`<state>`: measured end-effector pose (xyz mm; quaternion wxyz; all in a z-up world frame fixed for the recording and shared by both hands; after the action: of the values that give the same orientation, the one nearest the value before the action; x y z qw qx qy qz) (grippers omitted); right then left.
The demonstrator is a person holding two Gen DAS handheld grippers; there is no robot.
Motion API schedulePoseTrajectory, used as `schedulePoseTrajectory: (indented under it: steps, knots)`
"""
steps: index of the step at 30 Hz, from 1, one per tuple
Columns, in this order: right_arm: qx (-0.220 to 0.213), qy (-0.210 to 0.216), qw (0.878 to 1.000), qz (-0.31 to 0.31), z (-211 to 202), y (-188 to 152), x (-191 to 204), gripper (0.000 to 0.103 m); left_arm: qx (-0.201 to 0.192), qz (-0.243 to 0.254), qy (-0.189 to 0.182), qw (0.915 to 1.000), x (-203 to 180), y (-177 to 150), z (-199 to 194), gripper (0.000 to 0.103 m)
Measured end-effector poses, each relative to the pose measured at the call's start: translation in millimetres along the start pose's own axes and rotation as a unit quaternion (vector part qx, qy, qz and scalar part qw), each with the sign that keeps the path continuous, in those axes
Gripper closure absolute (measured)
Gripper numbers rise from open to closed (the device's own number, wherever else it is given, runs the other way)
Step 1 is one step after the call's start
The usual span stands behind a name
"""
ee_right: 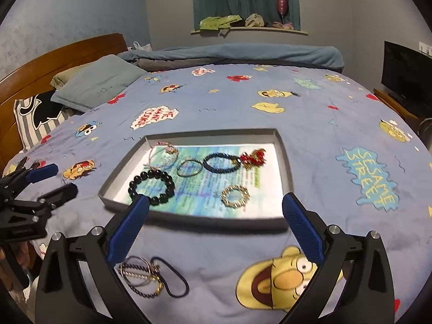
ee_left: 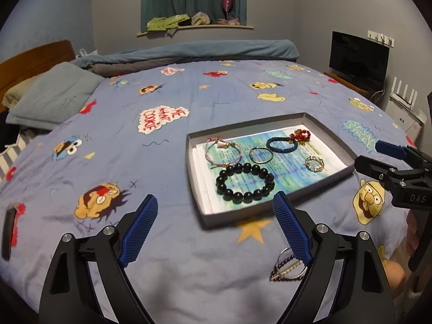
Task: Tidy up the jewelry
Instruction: 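Withdraw both tools from the box back to the remaining jewelry pile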
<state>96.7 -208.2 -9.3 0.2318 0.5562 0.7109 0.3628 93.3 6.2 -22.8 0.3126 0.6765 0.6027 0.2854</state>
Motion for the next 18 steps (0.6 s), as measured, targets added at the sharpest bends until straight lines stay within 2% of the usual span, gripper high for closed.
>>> schedulePoseTrajectory:
  steps: [6, 10, 13, 15, 18]
  knots:
    - [0.001, -0.017, 1.0, 0.015, -6, -19, -8, 0.006, -0.001, -0.01, -0.009, 0.9999, 4, -18, -4, 0.016]
    - [0.014, -0.016, 1.0, 0.012, -5, -31, -6, 0.006, -0.003, -0.003, 0.001, 1.0, 6, -29, -6, 0.016]
    - [0.03, -0.019, 0.999, 0.015, 0, -43, -4, 0.006, 0.001, -0.016, -0.004, 0.9999, 10, -37, -4, 0.016]
    - [0.019, -0.015, 1.0, 0.012, 0, -47, -1, 0.006, 0.004, -0.022, -0.006, 0.9997, 11, -42, -3, 0.016]
    - [0.013, -0.034, 0.999, -0.011, 1, -52, 2, 0.006, 0.005, -0.024, -0.007, 0.9997, 12, -50, -1, 0.016]
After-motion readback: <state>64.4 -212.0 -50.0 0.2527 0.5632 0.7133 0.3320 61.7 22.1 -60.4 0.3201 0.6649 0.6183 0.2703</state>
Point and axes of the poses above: each gripper's, at about its wrist camera, not at the fingertips, and z roughly the way its jaws point, x to its left, y to its top, the point moved 8 cm from there along z, roughly the way its jaws point, and after that the axes turned 1 degree about -y, right-handed, at the moved point
